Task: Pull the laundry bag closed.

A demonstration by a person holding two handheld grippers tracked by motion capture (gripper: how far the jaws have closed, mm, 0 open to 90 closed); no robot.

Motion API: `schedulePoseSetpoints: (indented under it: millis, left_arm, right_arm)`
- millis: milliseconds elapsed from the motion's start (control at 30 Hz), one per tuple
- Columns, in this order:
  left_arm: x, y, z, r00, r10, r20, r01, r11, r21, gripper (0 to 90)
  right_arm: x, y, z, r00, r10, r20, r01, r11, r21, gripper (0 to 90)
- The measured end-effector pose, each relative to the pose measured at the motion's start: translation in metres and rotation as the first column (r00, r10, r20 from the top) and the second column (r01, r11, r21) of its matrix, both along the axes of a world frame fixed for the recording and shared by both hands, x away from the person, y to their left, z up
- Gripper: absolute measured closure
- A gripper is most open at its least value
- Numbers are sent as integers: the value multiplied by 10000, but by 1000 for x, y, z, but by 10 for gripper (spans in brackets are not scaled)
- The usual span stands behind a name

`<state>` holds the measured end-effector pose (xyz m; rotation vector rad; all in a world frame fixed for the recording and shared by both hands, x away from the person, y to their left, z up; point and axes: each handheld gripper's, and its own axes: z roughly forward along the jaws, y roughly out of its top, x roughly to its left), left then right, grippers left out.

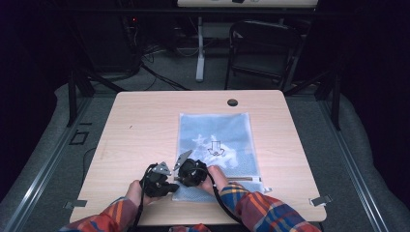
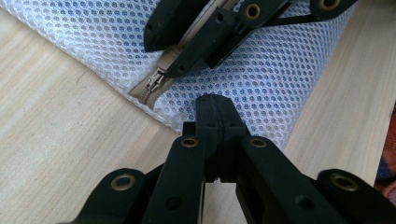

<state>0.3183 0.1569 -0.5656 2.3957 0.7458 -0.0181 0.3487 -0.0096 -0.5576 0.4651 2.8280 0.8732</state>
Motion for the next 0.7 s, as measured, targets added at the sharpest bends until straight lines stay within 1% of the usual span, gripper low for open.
schedulePoseSetpoints:
  millis: [33,67,167,200,233,333,400,433,500,533,567,633,700]
  left_arm:
    - [0,0,0,10000,56,-18,-56,10000,-13,900]
    - [0,0,0,9999,138,-68,-138,9999,23,900]
    - [0,-1,0,9997,195,-112,-194,9998,63,900]
    - [1,0,0,9994,267,-207,-267,9996,12,900]
    - [0,0,0,9992,325,-231,-326,9995,-5,900]
    - [-1,-1,0,9994,311,-143,-311,9995,66,900]
    - [0,0,1,9993,306,-209,-305,9995,45,900]
    - [0,0,1,9993,306,-209,-305,9995,45,900]
    - [1,0,2,9995,282,-121,-281,9996,92,900]
    - [2,3,5,9984,569,60,-569,9984,26,900]
    - [2,3,5,9984,569,60,-569,9984,26,900]
    - [4,6,6,9954,946,166,-947,9955,30,900]
    - [6,9,7,9908,1330,256,-1332,9911,59,900]
  right_arm:
    - [0,0,0,10000,40,-1,-40,10000,-43,802]
    - [-1,0,1,9999,152,45,-150,9993,-343,807]
    - [-1,-1,0,9999,107,49,-106,9996,-260,809]
    - [-1,-1,0,9999,145,34,-144,9996,-261,810]
    - [-2,-1,0,10000,41,26,-40,9997,-224,812]
    - [-2,-1,0,9999,101,30,-100,9995,-305,812]
    - [-1,-2,-1,10000,99,-8,-99,9995,-289,812]
    - [-1,-2,0,9998,192,-11,-193,9990,-416,812]
    - [-1,-2,-1,9999,145,10,-145,9993,-343,812]
    - [-2,-1,-3,10000,49,-49,-49,10000,-82,812]
    - [-2,-1,-3,10000,49,-49,-49,10000,-82,812]
    - [-1,-1,-2,9998,171,-59,-172,9995,-257,812]
    - [-1,-2,-2,9999,125,-53,-126,9996,-243,812]
